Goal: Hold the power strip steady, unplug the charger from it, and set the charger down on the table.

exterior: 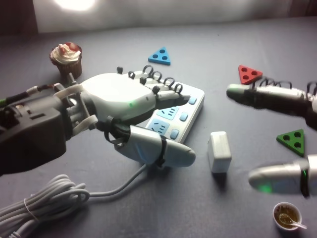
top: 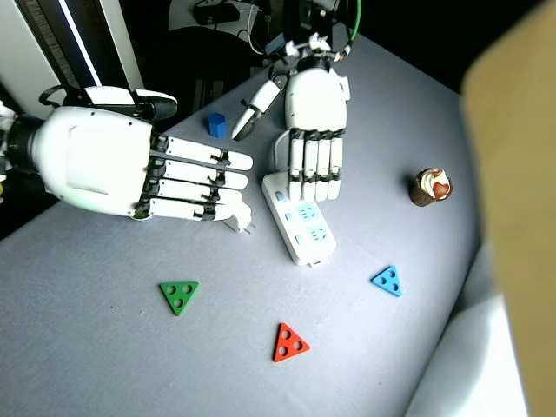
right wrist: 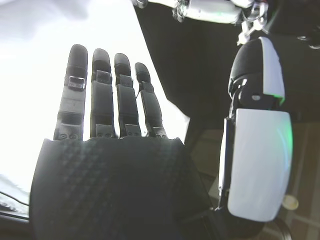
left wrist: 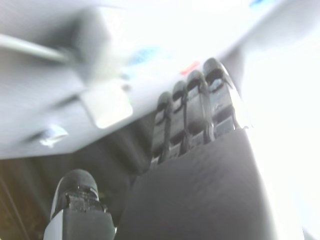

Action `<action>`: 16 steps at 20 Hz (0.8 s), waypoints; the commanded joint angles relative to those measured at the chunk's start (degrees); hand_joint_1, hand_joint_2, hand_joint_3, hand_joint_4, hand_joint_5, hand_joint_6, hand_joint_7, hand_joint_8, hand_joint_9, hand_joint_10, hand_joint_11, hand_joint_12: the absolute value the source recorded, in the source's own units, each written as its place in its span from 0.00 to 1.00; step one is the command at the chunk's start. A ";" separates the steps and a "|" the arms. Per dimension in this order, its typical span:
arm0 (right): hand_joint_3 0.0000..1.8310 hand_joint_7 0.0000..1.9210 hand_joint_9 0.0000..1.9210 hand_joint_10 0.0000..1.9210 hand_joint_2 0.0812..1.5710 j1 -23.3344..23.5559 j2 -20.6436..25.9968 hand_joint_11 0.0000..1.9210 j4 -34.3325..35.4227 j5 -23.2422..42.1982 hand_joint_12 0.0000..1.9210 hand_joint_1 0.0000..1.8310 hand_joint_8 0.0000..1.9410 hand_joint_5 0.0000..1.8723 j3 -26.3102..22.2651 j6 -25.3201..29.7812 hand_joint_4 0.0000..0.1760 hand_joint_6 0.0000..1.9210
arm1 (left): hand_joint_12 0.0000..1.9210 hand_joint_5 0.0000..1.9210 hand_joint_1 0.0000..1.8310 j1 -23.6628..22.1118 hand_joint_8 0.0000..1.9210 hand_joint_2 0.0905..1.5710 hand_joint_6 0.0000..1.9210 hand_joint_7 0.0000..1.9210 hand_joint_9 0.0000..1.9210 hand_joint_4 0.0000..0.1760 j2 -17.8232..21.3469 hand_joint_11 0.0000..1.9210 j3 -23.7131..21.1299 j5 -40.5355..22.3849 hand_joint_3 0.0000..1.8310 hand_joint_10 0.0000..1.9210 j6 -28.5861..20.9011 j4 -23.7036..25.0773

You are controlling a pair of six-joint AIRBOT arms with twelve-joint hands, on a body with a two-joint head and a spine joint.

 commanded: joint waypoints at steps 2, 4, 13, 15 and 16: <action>0.01 0.13 0.12 0.00 0.58 -0.61 -0.03 0.00 -3.43 14.82 0.30 0.25 0.00 0.11 0.31 0.96 0.00 0.00 | 0.12 0.07 0.00 -1.58 0.00 0.61 0.00 0.07 0.06 0.00 0.87 0.01 -0.53 -4.30 0.00 0.00 0.04 0.28; 0.00 0.11 0.10 0.00 0.60 -2.33 0.30 0.00 -6.28 16.34 0.24 0.11 0.00 0.10 -0.41 1.37 0.00 0.00 | 0.12 0.07 0.00 -2.87 0.00 0.61 0.00 0.07 0.06 0.00 2.14 0.01 -1.69 -4.13 0.00 0.00 0.05 0.29; 0.01 0.08 0.07 0.00 0.64 -4.00 2.19 0.02 -0.50 7.65 0.10 0.00 0.00 0.07 -3.97 1.51 0.00 0.00 | 0.12 0.07 0.00 -10.86 0.00 0.60 0.00 0.07 0.06 0.00 3.87 0.01 -3.54 -0.13 0.00 0.00 1.48 -0.32; 0.01 0.09 0.08 0.00 0.65 -4.54 2.17 0.03 -0.80 6.97 0.10 0.00 0.00 0.08 -3.67 1.27 0.00 0.00 | 0.12 0.07 0.00 -11.93 0.00 0.60 0.00 0.07 0.06 0.00 3.72 0.02 -3.43 0.27 0.00 0.00 1.48 -0.62; 0.01 0.09 0.08 0.00 0.65 -4.87 2.10 0.03 -1.54 6.98 0.10 0.00 0.00 0.08 -3.43 1.26 0.00 0.00 | 0.12 0.07 0.00 -12.43 0.00 0.60 0.00 0.07 0.06 0.00 3.76 0.01 -3.52 0.51 0.00 0.00 1.43 -0.64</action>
